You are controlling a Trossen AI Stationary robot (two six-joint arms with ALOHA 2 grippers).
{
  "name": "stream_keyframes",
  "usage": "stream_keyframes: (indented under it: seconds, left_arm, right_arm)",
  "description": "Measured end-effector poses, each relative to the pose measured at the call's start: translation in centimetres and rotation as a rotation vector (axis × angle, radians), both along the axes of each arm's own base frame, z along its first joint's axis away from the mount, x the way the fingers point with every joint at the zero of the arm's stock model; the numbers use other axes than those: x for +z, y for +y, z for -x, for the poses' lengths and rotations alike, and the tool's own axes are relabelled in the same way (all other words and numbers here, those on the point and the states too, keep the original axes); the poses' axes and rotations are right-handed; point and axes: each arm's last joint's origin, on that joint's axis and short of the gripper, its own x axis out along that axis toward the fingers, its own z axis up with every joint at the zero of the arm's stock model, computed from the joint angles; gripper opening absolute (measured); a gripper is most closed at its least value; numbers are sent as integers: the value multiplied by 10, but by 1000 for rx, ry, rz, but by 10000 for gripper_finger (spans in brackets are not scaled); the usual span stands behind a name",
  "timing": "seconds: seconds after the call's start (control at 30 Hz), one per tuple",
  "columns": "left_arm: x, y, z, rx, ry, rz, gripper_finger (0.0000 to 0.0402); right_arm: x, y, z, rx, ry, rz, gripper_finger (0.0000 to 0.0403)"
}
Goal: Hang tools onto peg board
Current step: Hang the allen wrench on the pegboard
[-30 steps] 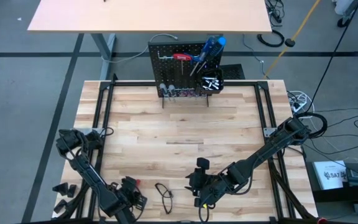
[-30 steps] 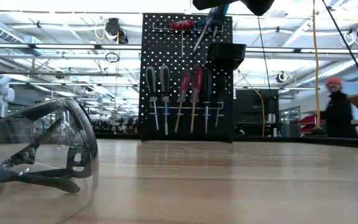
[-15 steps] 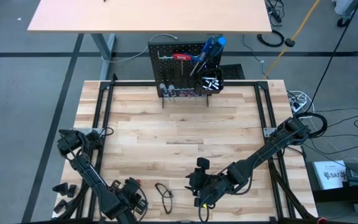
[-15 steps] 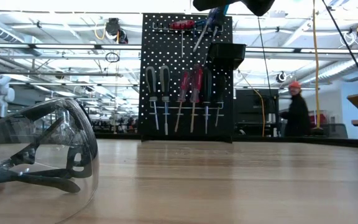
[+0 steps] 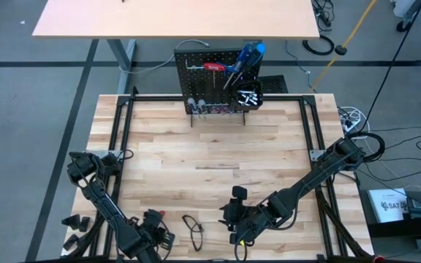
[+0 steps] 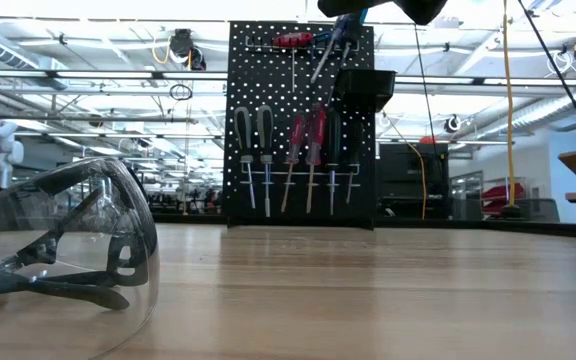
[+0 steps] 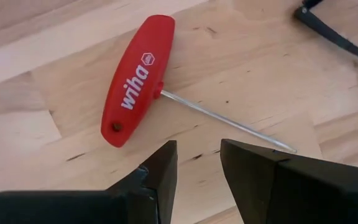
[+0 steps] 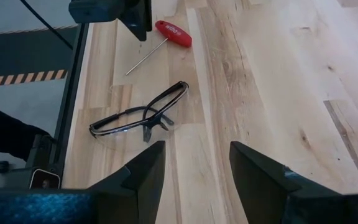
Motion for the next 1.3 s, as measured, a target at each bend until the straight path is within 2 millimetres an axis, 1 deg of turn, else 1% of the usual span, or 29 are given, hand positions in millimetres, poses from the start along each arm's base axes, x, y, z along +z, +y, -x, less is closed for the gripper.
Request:
stream_keyframes:
  seconds: [0.17, 0.3, 0.5, 0.57, 0.7, 0.8, 0.93, 1.1, 1.23, 1.3]
  left_arm:
    - [0, 0, 0, 45, -8, 6, 130]
    - [0, 0, 0, 114, -20, 16, 130]
    - [1, 1, -5, 173, -158, -26, 130]
    - [1, 1, -7, 187, -176, -21, 130]
    - [1, 4, -10, 205, -128, 12, 130]
    - [0, 4, -17, 222, -141, 40, 130]
    - [-9, 6, -24, 237, -126, 40, 130]
    - [-11, 4, -23, 233, -69, 72, 130]
    - [-3, 5, -21, 225, -66, 92, 130]
    - [-3, 7, -20, 225, -46, 75, 130]
  right_arm:
    - [0, 0, 0, -1, 0, -2, 171]
    - [0, 0, 0, -2, -1, -3, 171]
    - [0, 0, 0, -3, -5, -6, 171]
    - [0, 0, 0, -3, -6, -7, 171]
    - [0, 0, 0, -12, -6, -19, 171]
    - [0, 0, 0, -11, -5, -22, 171]
    - [-1, -1, 1, -10, 12, -11, 171]
    - [-4, -2, 4, -15, 51, 13, 171]
    - [-5, -3, 5, -18, 62, 23, 171]
    - [-5, -3, 5, -19, 63, 23, 171]
